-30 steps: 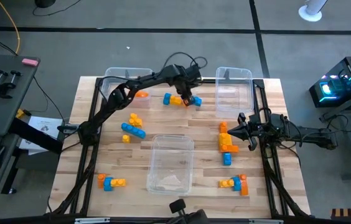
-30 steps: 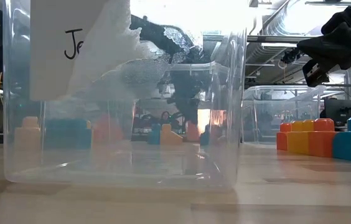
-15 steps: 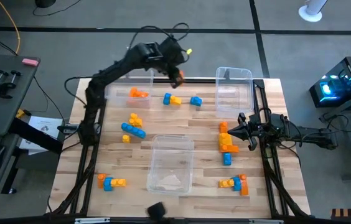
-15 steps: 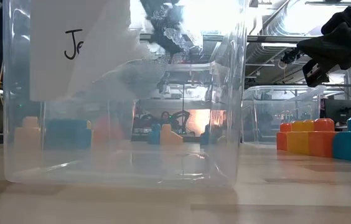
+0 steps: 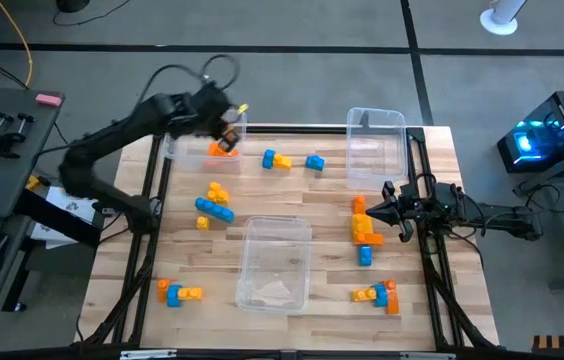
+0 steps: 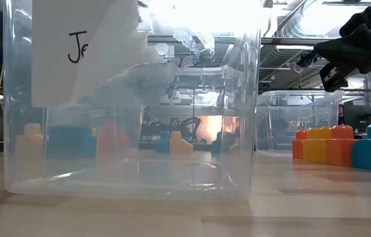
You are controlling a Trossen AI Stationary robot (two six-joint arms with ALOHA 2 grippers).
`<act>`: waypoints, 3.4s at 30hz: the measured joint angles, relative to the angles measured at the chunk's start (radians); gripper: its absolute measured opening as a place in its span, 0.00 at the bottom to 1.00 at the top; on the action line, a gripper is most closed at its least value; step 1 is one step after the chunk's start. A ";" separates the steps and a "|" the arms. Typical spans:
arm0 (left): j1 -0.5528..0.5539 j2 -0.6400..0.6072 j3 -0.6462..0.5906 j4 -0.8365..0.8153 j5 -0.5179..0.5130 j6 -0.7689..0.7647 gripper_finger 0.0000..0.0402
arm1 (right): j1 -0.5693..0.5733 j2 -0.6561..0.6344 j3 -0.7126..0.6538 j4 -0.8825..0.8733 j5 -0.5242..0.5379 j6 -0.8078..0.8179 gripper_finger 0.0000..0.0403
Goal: Sort blocks
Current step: Put the orange game piece into the top left transparent bin
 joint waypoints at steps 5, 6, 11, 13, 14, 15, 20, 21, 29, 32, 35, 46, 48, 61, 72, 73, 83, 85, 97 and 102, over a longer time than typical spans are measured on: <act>0.007 -0.149 -0.200 0.046 -0.085 -0.091 0.18 | 0.000 0.000 0.000 0.000 0.000 0.000 0.00; 0.006 -0.165 -0.214 0.040 -0.086 -0.105 0.20 | 0.000 0.000 0.000 0.000 0.000 0.000 0.00; 0.006 -0.179 -0.226 -0.010 -0.087 -0.140 0.32 | 0.000 0.000 0.000 0.000 0.000 0.000 0.00; 0.006 -0.180 -0.226 -0.022 -0.084 -0.139 0.39 | 0.000 0.000 0.000 0.000 0.000 0.000 0.00; 0.006 -0.180 -0.226 -0.024 -0.083 -0.132 0.41 | 0.000 0.000 0.000 0.000 0.000 0.000 0.00; 0.006 -0.179 -0.226 -0.022 -0.081 -0.123 0.44 | 0.000 0.000 0.000 0.000 0.000 0.000 0.00; 0.006 -0.179 -0.226 0.030 -0.085 -0.052 0.53 | 0.000 0.000 0.000 0.000 0.000 0.000 0.00; 0.006 -0.179 -0.226 0.045 -0.082 -0.047 0.54 | 0.000 0.000 0.000 0.000 0.000 0.000 0.00; -0.068 -0.218 -0.334 0.445 0.352 -0.098 0.54 | 0.000 0.000 0.000 0.000 0.000 0.000 0.00; -0.176 -0.259 -0.445 0.665 0.472 -0.160 0.54 | 0.000 0.000 0.000 0.000 0.000 0.000 0.00; -0.316 -0.297 -0.559 0.917 0.516 -0.227 0.54 | 0.000 0.000 0.000 0.000 0.000 0.000 0.00; -0.536 -0.328 -0.708 1.859 0.274 -0.415 0.54 | 0.000 0.016 0.000 0.204 0.216 0.053 0.00; -0.532 -0.333 -0.708 1.922 0.227 -0.390 0.54 | 0.000 0.033 0.000 0.437 0.380 0.243 0.00; -0.443 -0.358 -0.708 1.927 0.199 -0.331 0.54 | 0.150 0.409 0.549 0.162 0.131 0.416 0.00; -0.253 -0.601 -0.708 1.513 0.512 -0.365 0.54 | 0.463 1.135 1.195 -1.405 -0.018 0.762 0.03; -0.242 -0.625 -0.708 1.466 0.536 -0.365 0.54 | 0.498 1.175 1.196 -1.412 -0.053 0.813 0.05; -0.202 -0.746 -0.708 1.286 0.736 -0.386 0.54 | 0.715 1.410 1.181 -1.304 -0.132 1.329 0.50; -0.203 -0.754 -0.708 1.284 0.740 -0.393 0.54 | 0.717 1.431 1.154 -1.291 -0.137 1.425 0.58; -0.203 -0.769 -0.708 1.285 0.787 -0.446 0.54 | 0.728 1.342 0.791 -0.897 -0.123 1.804 0.61; -0.203 -0.769 -0.708 1.285 0.787 -0.446 0.54 | 0.744 1.339 0.734 -0.859 -0.109 1.838 0.55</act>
